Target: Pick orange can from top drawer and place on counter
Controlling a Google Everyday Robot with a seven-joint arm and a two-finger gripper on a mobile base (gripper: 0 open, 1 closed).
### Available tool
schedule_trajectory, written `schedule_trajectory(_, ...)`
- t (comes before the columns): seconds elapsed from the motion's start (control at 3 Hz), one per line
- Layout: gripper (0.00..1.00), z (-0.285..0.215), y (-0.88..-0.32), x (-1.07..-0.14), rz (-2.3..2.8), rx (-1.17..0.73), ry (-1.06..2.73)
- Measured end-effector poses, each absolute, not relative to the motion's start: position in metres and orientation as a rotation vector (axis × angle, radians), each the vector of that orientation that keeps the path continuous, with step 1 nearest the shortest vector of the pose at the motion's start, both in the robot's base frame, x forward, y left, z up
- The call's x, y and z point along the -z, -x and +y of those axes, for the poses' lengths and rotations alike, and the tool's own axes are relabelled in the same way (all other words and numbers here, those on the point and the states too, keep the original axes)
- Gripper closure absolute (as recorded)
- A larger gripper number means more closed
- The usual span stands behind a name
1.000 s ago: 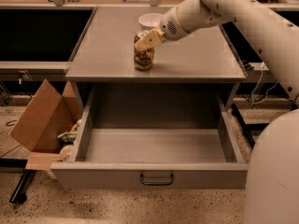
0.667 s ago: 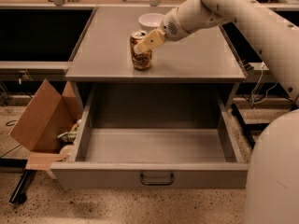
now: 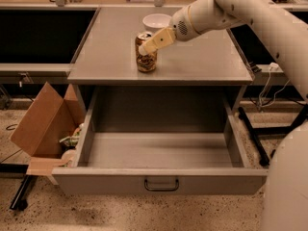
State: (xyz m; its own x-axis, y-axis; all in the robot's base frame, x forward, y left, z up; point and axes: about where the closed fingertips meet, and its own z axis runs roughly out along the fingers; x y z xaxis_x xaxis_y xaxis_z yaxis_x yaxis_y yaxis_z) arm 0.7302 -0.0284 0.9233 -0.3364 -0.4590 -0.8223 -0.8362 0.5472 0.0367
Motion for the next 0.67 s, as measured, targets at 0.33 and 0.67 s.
schedule_trajectory(0.33,0.0,-0.0398,-0.7216,-0.9411,1.913,-0.6,1.029)
schedule_trajectory(0.67,0.0,-0.0441,-0.7163,-0.9506,1.879,-0.596,1.028)
